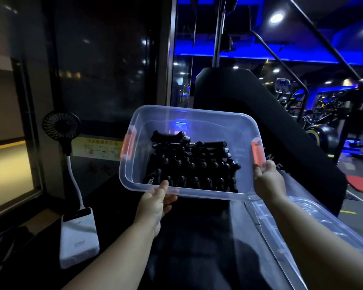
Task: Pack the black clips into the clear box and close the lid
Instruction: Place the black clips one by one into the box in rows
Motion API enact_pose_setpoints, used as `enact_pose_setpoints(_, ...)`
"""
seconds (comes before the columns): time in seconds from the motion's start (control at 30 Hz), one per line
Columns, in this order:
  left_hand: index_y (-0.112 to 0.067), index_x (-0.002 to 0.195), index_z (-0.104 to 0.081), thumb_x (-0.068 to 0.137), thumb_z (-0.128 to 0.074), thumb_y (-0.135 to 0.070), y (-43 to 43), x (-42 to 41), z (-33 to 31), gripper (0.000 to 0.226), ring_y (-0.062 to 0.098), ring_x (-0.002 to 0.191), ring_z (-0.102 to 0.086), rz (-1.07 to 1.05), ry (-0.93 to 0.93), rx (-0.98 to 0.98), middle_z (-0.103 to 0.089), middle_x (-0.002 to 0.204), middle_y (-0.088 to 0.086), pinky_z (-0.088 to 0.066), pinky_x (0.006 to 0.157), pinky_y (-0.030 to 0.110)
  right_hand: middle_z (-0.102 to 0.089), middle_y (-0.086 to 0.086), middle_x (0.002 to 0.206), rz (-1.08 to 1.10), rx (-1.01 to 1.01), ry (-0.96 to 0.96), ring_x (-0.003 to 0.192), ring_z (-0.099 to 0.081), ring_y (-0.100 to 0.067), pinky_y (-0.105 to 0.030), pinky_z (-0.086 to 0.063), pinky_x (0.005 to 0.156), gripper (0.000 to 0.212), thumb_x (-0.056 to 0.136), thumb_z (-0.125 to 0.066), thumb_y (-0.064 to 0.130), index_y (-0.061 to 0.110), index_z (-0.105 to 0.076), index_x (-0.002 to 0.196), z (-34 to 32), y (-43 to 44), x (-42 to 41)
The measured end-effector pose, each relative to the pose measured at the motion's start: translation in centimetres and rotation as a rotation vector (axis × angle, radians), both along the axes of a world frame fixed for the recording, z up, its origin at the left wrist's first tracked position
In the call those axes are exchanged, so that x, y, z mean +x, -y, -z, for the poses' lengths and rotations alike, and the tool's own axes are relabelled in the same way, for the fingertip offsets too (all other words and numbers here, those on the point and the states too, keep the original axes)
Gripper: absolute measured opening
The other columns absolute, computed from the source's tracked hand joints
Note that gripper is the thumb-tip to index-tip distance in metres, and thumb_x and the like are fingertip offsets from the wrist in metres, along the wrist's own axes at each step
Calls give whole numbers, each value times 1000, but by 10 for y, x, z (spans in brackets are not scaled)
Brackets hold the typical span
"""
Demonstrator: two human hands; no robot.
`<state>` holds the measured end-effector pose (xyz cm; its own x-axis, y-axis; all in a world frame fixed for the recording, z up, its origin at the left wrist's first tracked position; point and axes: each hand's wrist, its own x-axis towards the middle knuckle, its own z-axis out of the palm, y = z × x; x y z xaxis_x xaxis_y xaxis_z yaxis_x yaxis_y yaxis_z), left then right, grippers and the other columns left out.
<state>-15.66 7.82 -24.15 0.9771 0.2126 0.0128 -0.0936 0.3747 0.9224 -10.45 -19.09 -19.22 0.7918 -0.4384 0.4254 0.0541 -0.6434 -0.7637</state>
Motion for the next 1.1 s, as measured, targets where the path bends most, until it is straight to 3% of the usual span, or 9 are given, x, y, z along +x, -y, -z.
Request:
enact_pose_setpoints(0.13, -16, 96, -61, 90, -60, -40, 2, 0, 1, 25, 12, 75, -63, -4, -62, 65, -74, 84, -1, -46, 71, 28, -57, -12, 84, 15, 8, -1, 78, -51, -31, -33, -35, 70, 19, 97, -46, 31, 12, -44, 98, -1, 8, -4)
enact_pose_setpoints(0.3, -2, 112, -40, 70, -83, -31, -21, 2, -13, 67, 19, 81, -52, -449, -79, 170, -50, 97, 6, -47, 84, 38, -57, -12, 82, 22, 14, 3, 77, -51, -31, -34, -34, 69, 25, 98, -44, 38, 12, -45, 96, -1, 8, -3)
enact_pose_setpoints(0.43, -6, 134, -35, 67, -83, -38, -54, 16, -42, 89, 32, 113, -48, -704, 48, 595, -42, 129, 15, -43, 95, 42, -55, -14, 79, 36, -10, 8, 74, -48, -30, -35, -33, 66, 33, 98, -40, 43, 10, -45, 97, 3, 10, -4)
enact_pose_setpoints(0.53, -13, 137, -34, 71, -73, -55, -72, 35, -65, 87, 34, 124, -40, -688, 4, 1043, -41, 137, 14, -37, 99, 44, -53, -12, 73, 30, -20, 13, 70, -47, -31, -36, -33, 65, 34, 99, -38, 42, 9, -44, 95, 3, 9, -5)
enact_pose_setpoints(0.6, -15, 143, -27, 77, -65, -59, -77, 48, -80, 87, 35, 127, -38, -594, -53, 1186, -38, 142, 13, -36, 99, 46, -50, -11, 70, 22, -31, 19, 68, -46, -30, -36, -32, 64, 33, 100, -37, 40, 8, -43, 94, 3, 9, -5)
enact_pose_setpoints(0.7, -9, 135, -32, 87, -56, -53, -79, 67, -94, 70, 37, 116, -50, -449, -101, 1209, -47, 133, 18, -45, 92, 45, -48, -7, 67, 27, -63, 2, 67, -44, -29, -37, -33, 64, 32, 100, -35, 42, 11, -41, 94, 1, 9, -5)
enact_pose_setpoints(0.83, -6, 114, -44, 99, -40, -38, -79, 81, -92, 36, 34, 96, -56, -559, -55, 1178, -59, 114, 19, -41, 72, 38, -47, -4, 68, 117, -192, -88, 72, -52, -32, -37, -37, 66, 34, 99, -29, 48, 17, -38, 89, -3, 12, 0)
enact_pose_setpoints(1.0, -9, 105, -45, 100, -32, -39, -88, 94, -90, 33, 34, 90, -56, -577, -74, 1256, -61, 107, 16, -41, 73, 39, -54, -20, 108, 246, -425, -182, 104, -53, -39, -42, -43, 82, 68, 87, -31, 71, 11, -54, 108, -35, 14, 15)
enact_pose_setpoints(1.1, -7, 109, -46, 101, -30, -41, -88, 97, -92, 39, 29, 82, -48, -551, -79, 1252, -59, 107, 16, -37, 69, 38, -55, -21, 112, 183, -394, -75, 105, -54, -39, -42, -43, 82, 65, 86, -45, 66, 7, -50, 112, -56, 9, 37)
